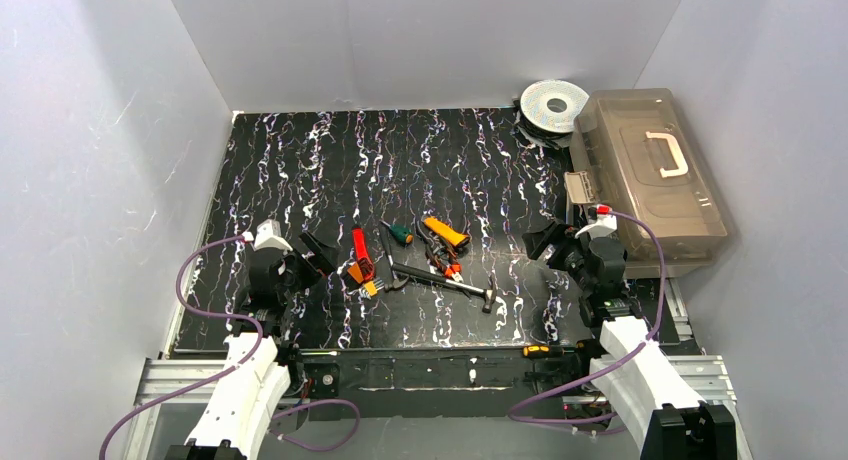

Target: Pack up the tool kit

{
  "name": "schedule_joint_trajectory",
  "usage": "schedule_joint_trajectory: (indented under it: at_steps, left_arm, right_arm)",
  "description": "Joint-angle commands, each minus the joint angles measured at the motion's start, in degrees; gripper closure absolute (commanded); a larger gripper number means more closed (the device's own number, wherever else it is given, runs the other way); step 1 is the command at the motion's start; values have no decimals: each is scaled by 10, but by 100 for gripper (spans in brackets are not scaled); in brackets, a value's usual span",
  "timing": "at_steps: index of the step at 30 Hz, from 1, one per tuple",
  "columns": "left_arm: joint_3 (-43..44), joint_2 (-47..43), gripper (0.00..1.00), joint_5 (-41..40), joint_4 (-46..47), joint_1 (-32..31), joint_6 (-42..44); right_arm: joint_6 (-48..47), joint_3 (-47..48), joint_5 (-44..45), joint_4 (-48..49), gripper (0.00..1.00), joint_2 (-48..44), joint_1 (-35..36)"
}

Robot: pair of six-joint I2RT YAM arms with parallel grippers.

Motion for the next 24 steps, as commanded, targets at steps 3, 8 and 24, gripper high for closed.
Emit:
schedule_joint_trajectory:
  at_steps: [3,8,24]
  left_arm:
    - [-1,-2,0,8,2,-2,13]
    - [-6,-2,0,29,20,-2,15]
    - [-14,-18,0,47,35,-8,20]
  right_arm:
    - [-3,6,13,15,4,-10,2]
    - [-4,12,18,0,4,-17,2]
    - [-80,229,81,-162,5,33,129]
